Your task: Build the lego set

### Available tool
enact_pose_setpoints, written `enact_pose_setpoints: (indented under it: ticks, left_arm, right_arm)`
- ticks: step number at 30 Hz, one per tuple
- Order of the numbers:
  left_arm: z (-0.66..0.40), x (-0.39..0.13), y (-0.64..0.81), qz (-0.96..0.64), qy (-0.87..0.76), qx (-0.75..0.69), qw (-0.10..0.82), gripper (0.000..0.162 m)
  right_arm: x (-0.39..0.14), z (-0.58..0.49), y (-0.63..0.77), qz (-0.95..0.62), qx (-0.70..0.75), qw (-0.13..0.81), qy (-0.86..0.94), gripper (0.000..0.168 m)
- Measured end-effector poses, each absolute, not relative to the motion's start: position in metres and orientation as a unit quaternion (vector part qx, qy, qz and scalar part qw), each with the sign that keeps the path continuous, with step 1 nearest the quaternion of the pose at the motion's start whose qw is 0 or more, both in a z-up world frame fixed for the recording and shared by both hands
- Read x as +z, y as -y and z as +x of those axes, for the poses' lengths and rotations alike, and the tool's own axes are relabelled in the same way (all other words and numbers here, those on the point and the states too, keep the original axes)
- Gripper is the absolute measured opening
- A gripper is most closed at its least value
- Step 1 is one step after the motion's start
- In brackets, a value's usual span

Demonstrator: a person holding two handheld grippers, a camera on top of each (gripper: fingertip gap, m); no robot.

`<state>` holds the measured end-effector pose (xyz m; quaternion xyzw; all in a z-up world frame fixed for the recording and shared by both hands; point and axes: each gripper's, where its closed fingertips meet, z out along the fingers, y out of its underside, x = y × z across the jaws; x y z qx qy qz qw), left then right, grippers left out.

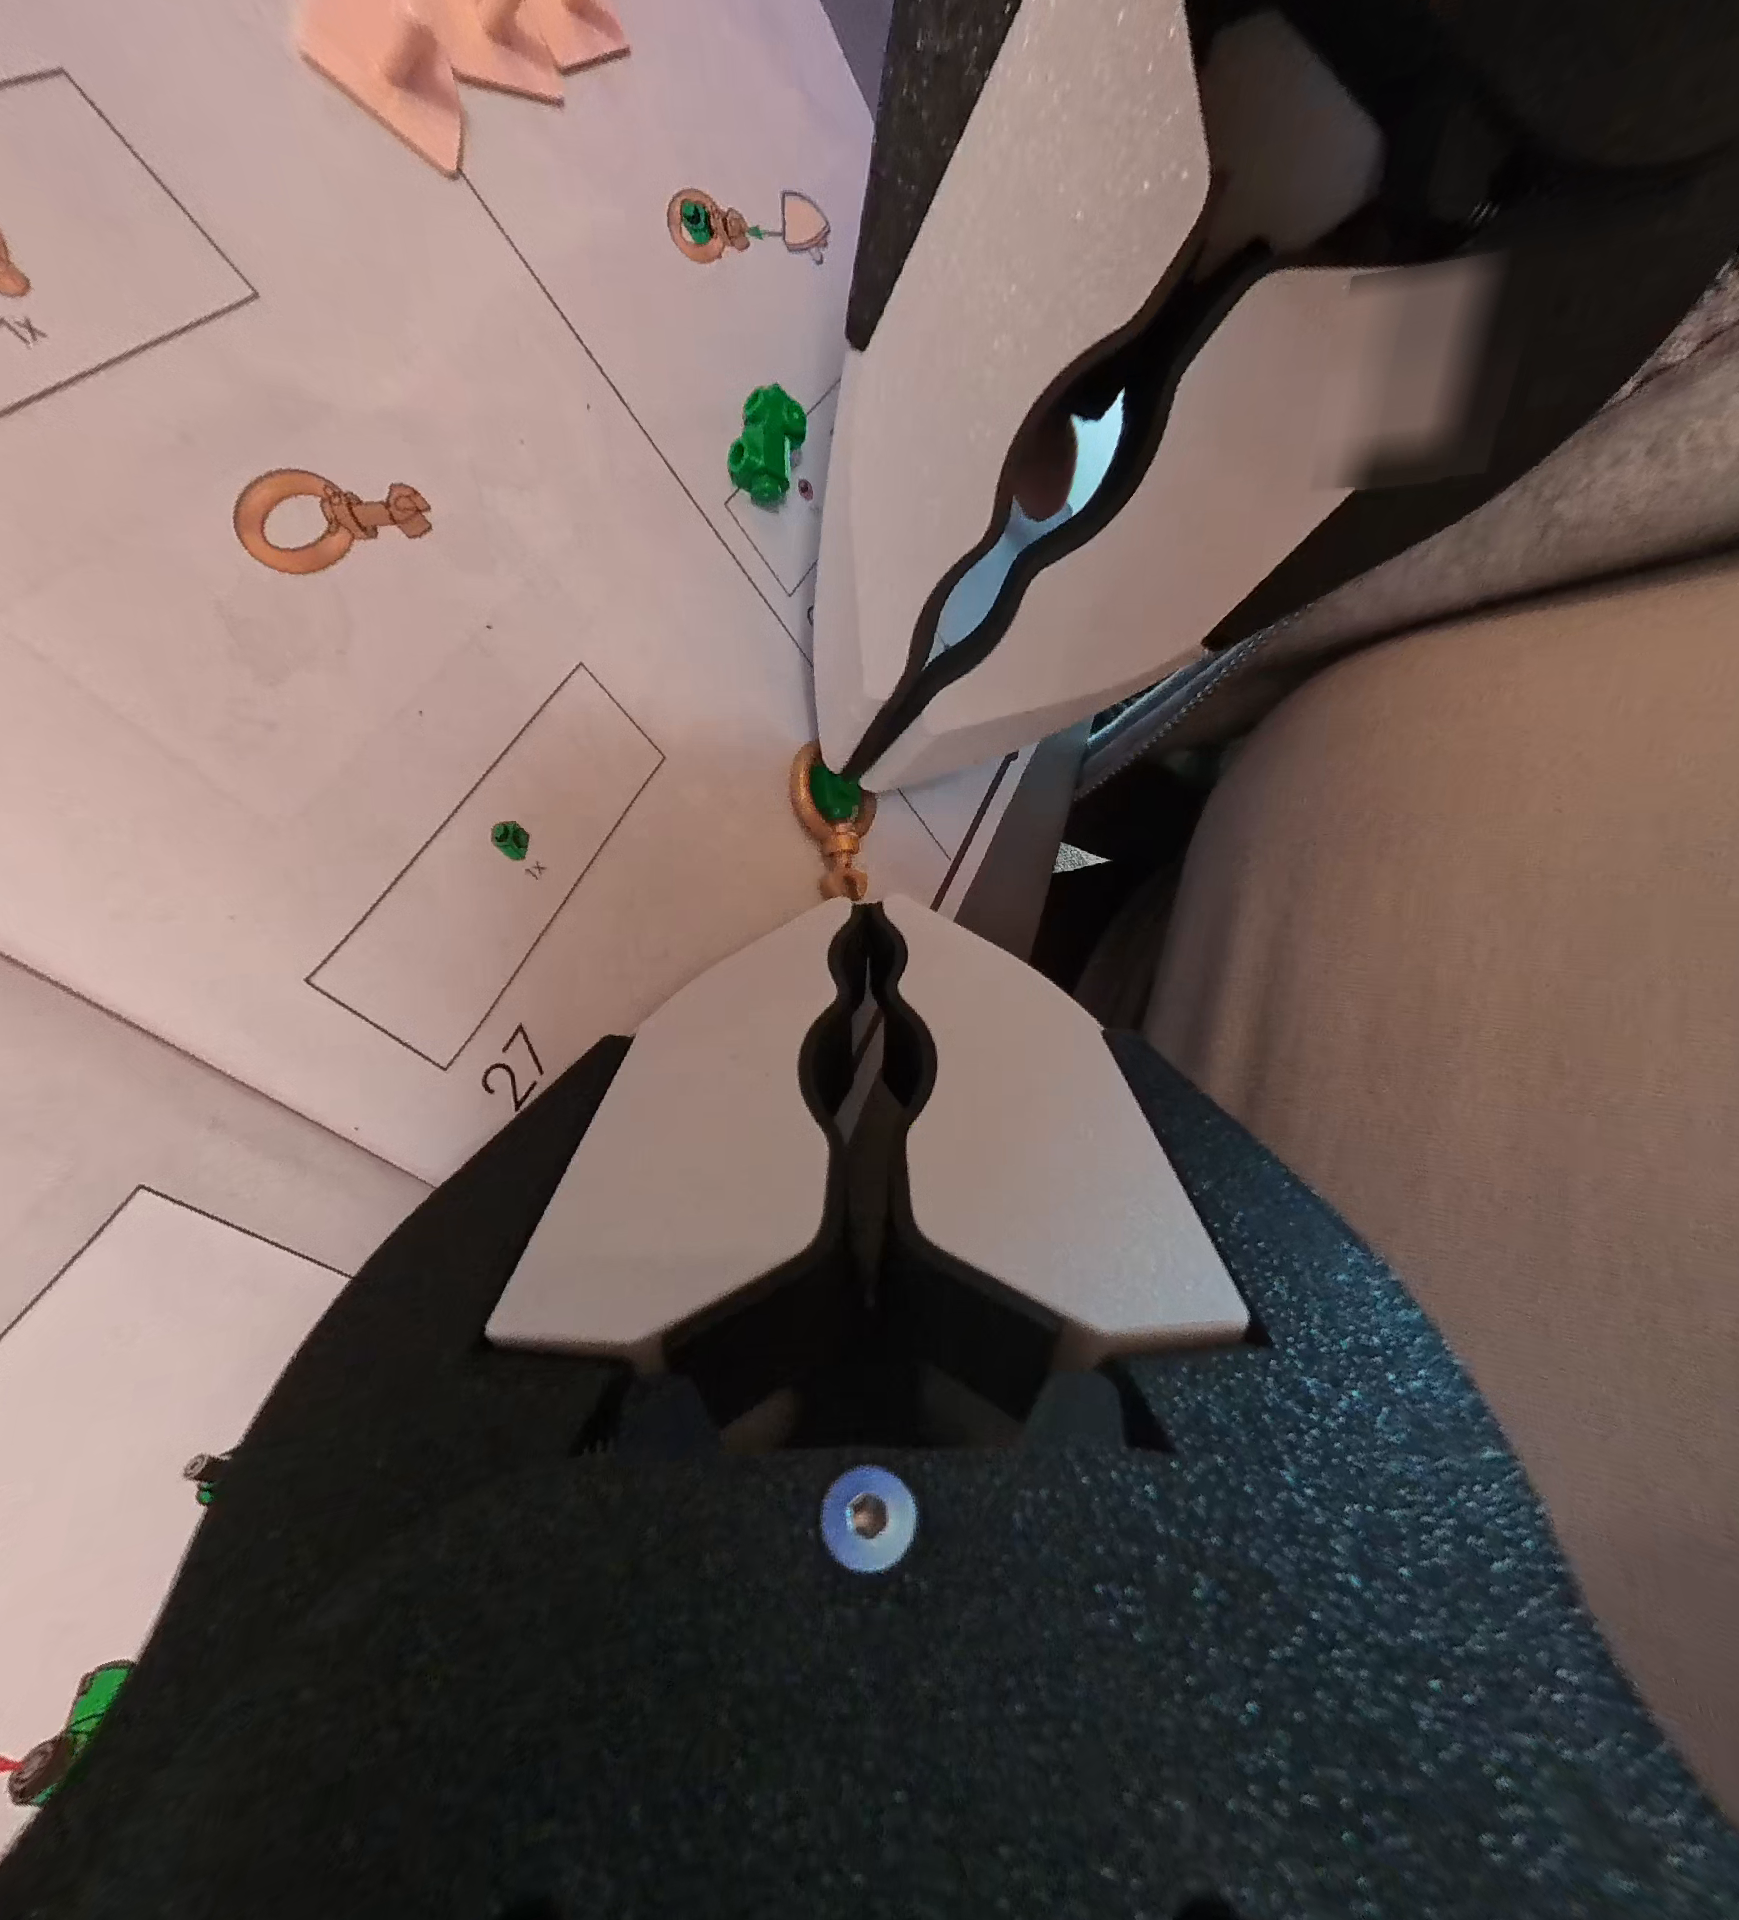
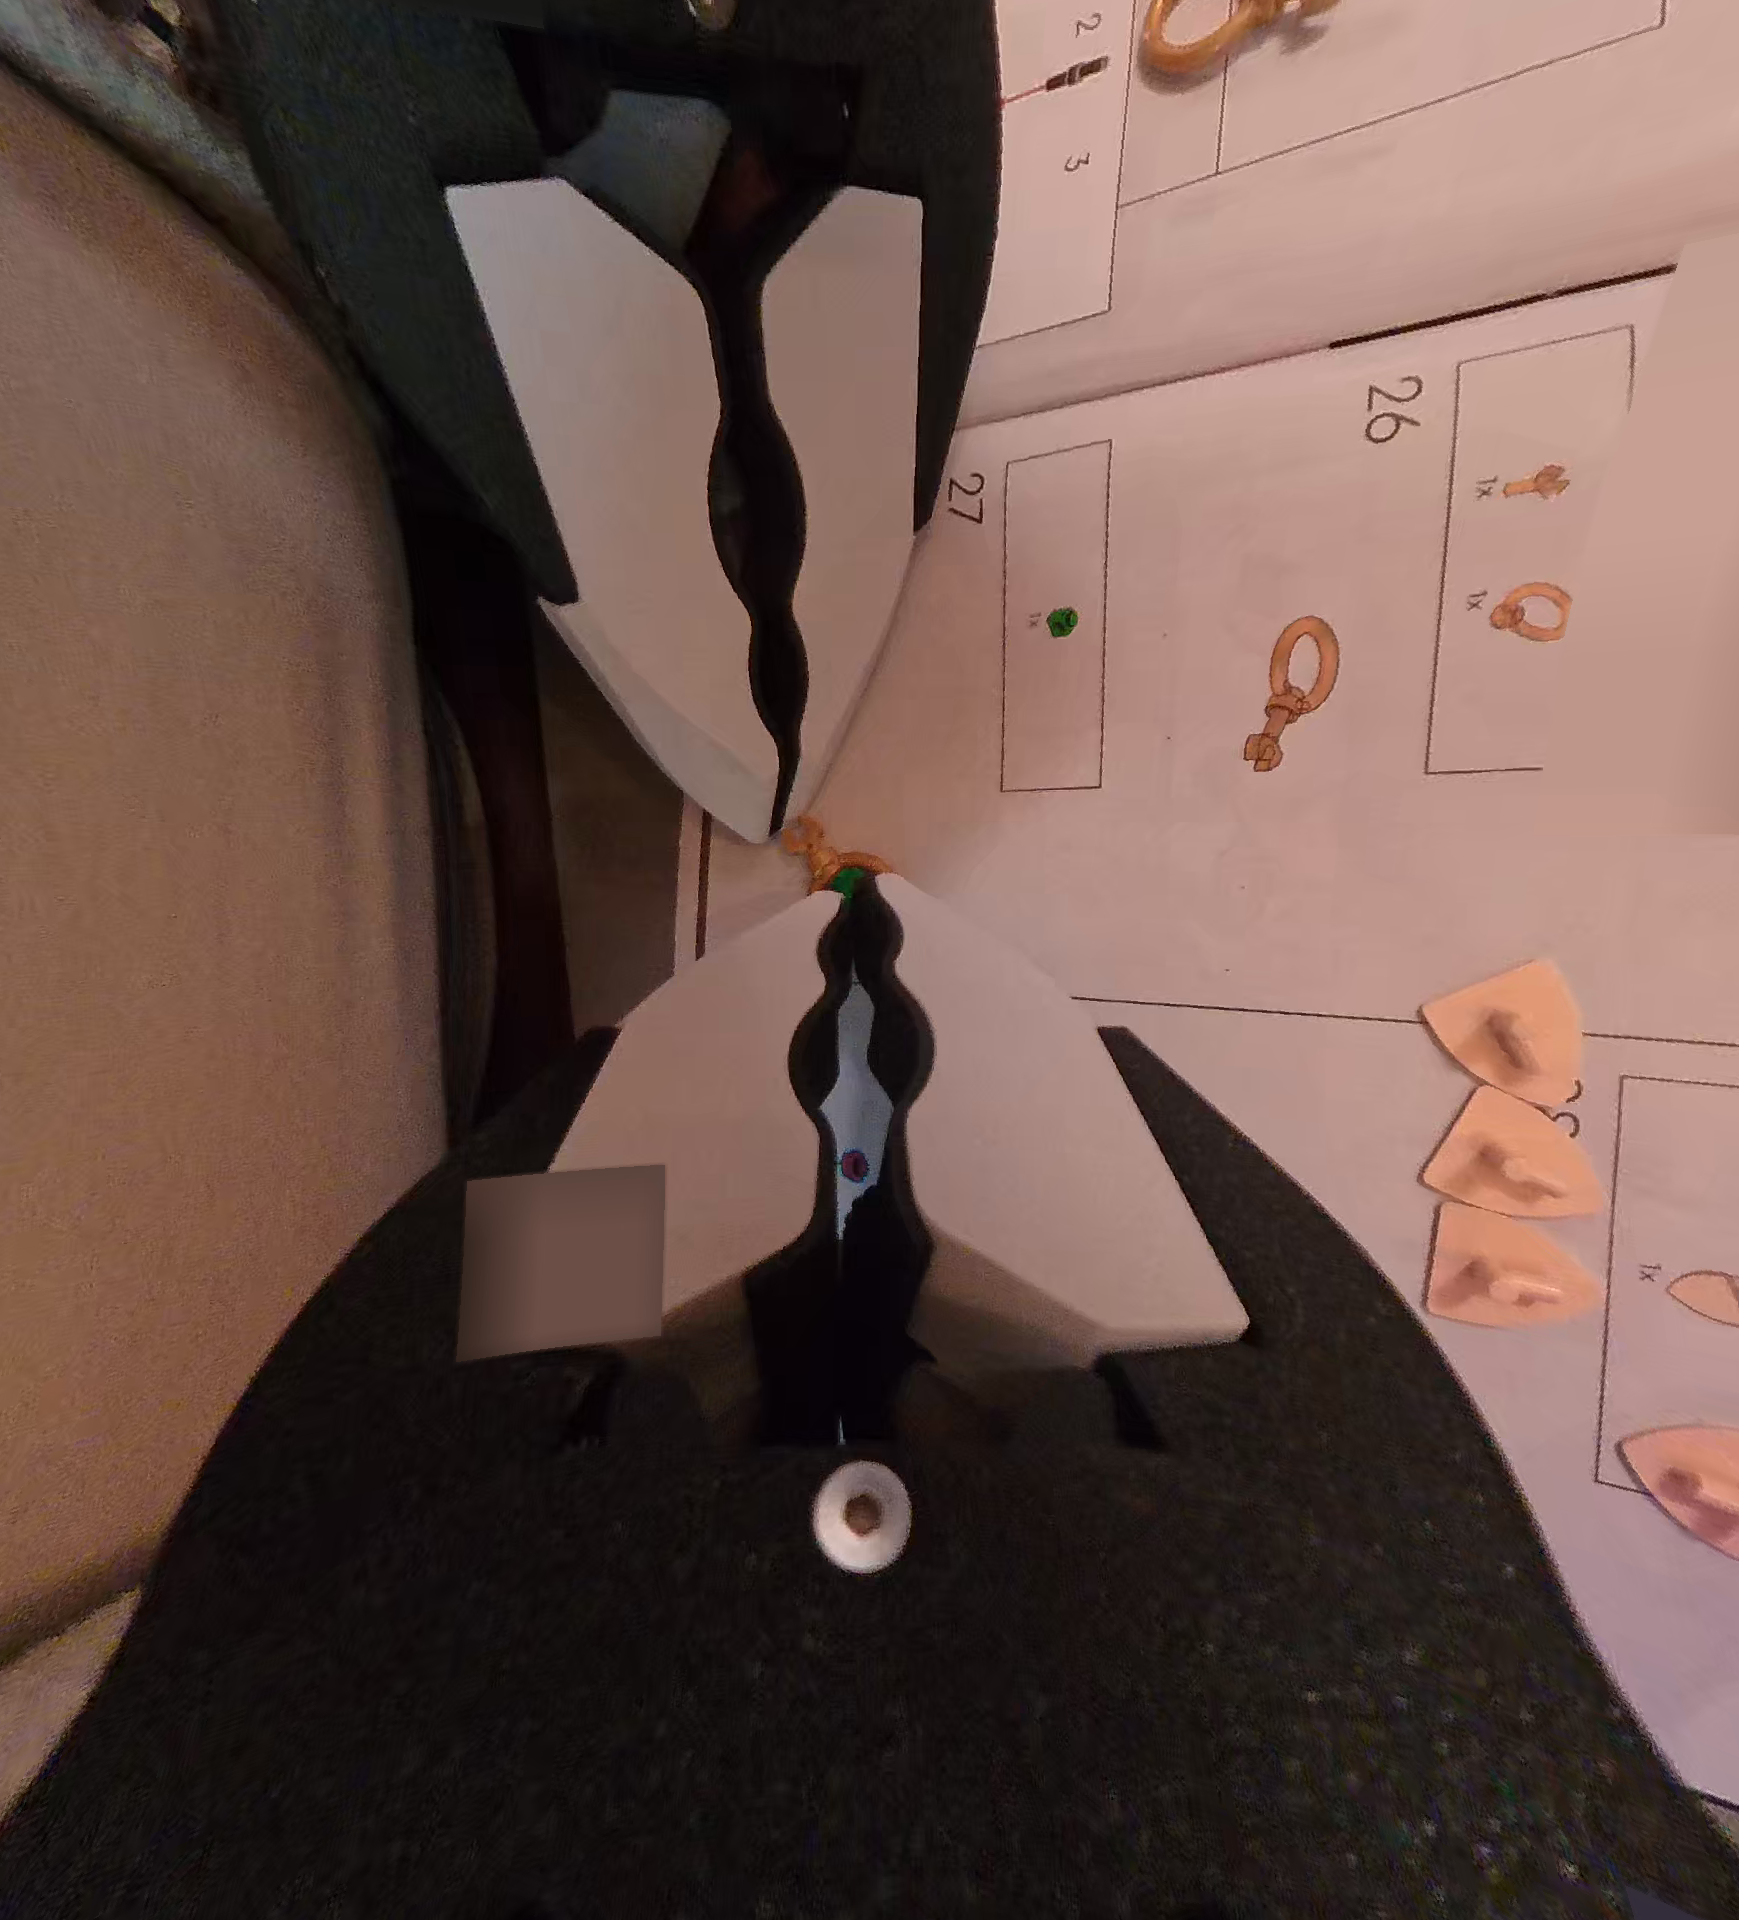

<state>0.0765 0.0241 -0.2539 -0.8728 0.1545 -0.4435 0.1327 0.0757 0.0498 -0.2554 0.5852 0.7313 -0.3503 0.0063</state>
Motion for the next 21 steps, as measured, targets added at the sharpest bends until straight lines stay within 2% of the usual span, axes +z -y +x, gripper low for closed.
enact_pose_setpoints:
  ticks: [12, 21]
  left_arm:
    - [0.0772, -0.2544, -0.0264, -0.875, -0.133, -0.437, 0.157, 0.000]
    - [0.0778, -0.2554, -0.0300, -0.890, -0.070, -0.398, 0.209, 0.000]
  right_arm:
    - [-0.2563, 0.0782, -0.0493, 0.592, -0.339, 0.006, -0.731, 0.000]
    - [-0.2563, 0.0790, -0.0489, 0.665, -0.359, 0.017, -0.655, 0.000]
